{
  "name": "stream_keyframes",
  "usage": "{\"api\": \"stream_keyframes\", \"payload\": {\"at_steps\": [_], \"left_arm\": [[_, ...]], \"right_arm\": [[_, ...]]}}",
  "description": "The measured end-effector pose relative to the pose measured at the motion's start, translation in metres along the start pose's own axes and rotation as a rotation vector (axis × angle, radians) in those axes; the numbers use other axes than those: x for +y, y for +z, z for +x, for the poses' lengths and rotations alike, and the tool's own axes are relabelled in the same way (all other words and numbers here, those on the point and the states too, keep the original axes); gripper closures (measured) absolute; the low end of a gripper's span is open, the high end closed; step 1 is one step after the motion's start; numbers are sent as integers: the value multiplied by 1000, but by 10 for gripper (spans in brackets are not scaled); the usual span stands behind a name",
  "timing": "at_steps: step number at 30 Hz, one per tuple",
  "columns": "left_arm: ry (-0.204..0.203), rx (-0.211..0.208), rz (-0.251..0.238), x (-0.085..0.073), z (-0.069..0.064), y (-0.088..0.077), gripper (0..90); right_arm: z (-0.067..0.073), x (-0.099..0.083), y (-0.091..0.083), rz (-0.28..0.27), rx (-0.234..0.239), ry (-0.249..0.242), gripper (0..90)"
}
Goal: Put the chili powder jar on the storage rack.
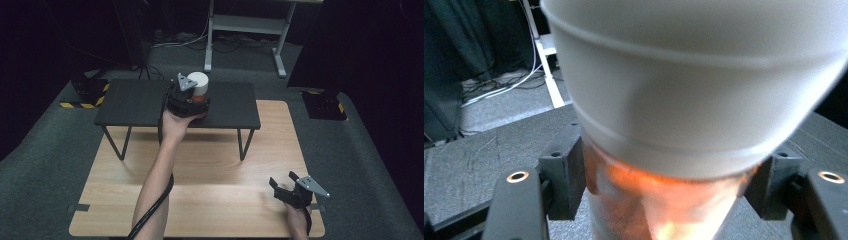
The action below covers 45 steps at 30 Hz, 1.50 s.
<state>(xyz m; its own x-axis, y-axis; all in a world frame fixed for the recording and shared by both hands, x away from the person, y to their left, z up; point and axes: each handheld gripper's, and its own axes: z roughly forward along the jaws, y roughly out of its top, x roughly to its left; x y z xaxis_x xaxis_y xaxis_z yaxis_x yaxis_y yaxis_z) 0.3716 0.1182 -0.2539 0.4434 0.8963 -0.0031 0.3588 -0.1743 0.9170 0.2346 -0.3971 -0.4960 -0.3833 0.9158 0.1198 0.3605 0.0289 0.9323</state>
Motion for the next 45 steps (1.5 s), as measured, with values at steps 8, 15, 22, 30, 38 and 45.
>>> {"api": "stream_keyframes", "payload": {"at_steps": [8,15,22,30,38,45], "left_arm": [[-6,-9,-31,-9,3,0,312],[-3,-9,-53,-15,3,0,309],[-78,-11,-25,-13,5,3,174],[-76,13,-41,-26,7,-12,81],[-15,46,-76,-57,8,-54,66],[39,26,-96,-103,8,-90,65]], "right_arm": [[-2,-3,-1,-22,7,16,96],[-2,-3,-2,-22,-1,24,96],[-2,-4,-2,-24,1,24,96],[-2,-4,-3,-22,5,18,96],[-2,-4,-4,-20,8,16,96],[0,-2,-3,-3,3,6,96]]}}
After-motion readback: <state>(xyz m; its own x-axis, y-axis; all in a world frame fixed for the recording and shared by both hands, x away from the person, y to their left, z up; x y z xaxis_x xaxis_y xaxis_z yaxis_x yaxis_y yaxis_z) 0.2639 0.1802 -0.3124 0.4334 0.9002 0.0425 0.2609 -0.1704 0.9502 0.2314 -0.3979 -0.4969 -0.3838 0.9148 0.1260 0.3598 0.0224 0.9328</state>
